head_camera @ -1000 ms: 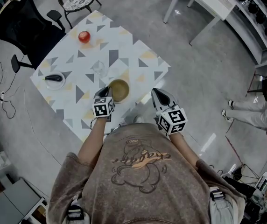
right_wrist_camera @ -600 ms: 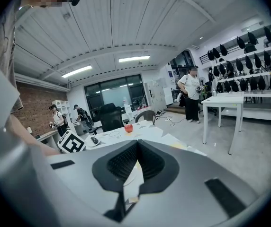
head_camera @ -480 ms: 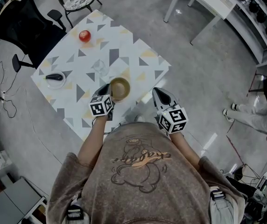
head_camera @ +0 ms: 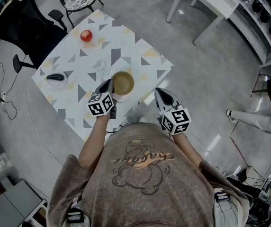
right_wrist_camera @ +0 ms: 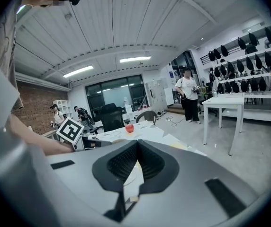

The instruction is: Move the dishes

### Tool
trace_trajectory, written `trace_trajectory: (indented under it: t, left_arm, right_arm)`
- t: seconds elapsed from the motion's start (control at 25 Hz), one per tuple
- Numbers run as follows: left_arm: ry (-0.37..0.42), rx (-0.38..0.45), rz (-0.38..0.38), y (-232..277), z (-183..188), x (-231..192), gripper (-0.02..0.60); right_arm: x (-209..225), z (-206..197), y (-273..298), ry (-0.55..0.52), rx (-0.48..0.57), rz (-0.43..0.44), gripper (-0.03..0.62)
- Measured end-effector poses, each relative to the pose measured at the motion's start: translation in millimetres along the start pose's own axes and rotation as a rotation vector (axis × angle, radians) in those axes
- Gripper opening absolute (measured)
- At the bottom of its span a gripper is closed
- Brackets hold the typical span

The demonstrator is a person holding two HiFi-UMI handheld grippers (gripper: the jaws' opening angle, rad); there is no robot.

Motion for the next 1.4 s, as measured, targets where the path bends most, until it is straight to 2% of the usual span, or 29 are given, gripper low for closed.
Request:
trace_trajectory:
  t: [0.32, 0.56, 1.0, 1.4]
  left_arm:
    - [0.003, 0.030, -0.054, 7.3, 21.4, 27.1, 0.028]
    - [0.010, 0.022, -0.095, 22.8, 27.6, 48.1, 0.028]
    - [0.015, -0.056, -0.134, 63.0, 9.1, 74.4, 0.028]
    - [-0.003, -0.149, -0.088, 96.1, -18.5, 64.1, 0.028]
  right_arm:
    - [3.4, -0.9, -8.1, 0.004, 0.007, -0.020, 0.005]
    - [11.0, -3.4, -19.3, 0.014, 0.010, -0.051, 0.005]
    - [30.2, -13.1, -39.6, 0.049, 0.008, -0.120, 0.005]
    - [53.5, -25.2, -53.7, 0.091, -0.013, -0.187, 0.005]
Point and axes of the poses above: the fingertips, and each gripper's own axes: y forward along the fingers, x to its right, z out of its top, the point moved 1 cm from there along -y, backward along the fingers, and after that the axes turned 5 degrees about -y, right-handed, at the moved point
